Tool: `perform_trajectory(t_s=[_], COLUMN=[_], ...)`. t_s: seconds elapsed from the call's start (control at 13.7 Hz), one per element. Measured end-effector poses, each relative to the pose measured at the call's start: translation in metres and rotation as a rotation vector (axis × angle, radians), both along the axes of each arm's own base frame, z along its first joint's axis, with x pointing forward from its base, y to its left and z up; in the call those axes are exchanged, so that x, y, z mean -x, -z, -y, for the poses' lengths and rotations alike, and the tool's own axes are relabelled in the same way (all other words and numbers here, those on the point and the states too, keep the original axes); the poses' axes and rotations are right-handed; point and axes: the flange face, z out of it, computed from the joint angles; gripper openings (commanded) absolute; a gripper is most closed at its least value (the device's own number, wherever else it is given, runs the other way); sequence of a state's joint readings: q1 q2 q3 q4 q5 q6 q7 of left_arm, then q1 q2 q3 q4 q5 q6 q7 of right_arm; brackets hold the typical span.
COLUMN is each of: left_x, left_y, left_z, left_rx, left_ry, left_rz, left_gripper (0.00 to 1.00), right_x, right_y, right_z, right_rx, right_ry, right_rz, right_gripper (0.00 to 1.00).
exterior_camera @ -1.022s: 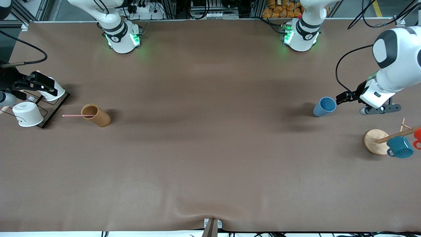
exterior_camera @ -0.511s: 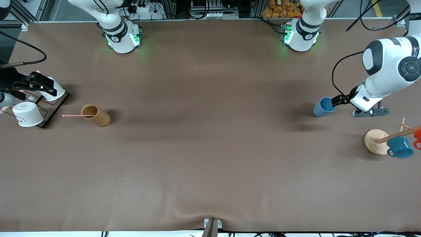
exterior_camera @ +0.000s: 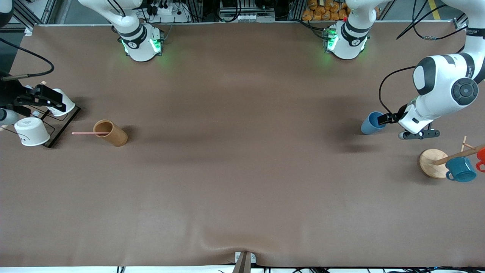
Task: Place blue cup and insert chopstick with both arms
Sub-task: 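Reach the left gripper down to the blue cup and grasp it, then grasp the pink chopstick with the right gripper while the left gripper lifts the cup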
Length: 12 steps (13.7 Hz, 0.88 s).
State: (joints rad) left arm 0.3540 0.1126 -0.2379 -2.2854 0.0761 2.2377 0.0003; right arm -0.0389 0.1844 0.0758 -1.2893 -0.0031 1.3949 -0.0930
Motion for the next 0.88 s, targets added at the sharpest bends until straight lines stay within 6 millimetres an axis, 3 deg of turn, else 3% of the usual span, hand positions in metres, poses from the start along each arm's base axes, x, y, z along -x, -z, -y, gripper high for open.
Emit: perform_trajectory(t_s=[0.29, 0.51, 0.58, 0.88], left_x=[0.002, 0.002, 0.002, 0.002], left_y=[0.012, 0.025, 0.03, 0.044], left_z=[-0.008, -0.007, -0.007, -0.006], left_rx=[0.008, 0.017, 0.02, 0.029], left_ry=[-0.016, -0.015, -0.014, -0.014], left_rz=[-0.02, -0.029, -0.03, -0.037], left_gripper=[0.92, 0.85, 0.76, 0.24], right_x=[-0.006, -0.007, -0.006, -0.002], right_y=[0.028, 0.059, 0.069, 0.112], right_z=[-0.003, 0.018, 0.034, 0.106], right_rx=[-0.002, 0.007, 0.006, -0.02], right_ry=[-0.023, 0.011, 0.031, 0.034], right_rz=[-0.057, -0.117, -0.135, -0.155], right_gripper=[1.0, 1.0, 1.0, 1.0])
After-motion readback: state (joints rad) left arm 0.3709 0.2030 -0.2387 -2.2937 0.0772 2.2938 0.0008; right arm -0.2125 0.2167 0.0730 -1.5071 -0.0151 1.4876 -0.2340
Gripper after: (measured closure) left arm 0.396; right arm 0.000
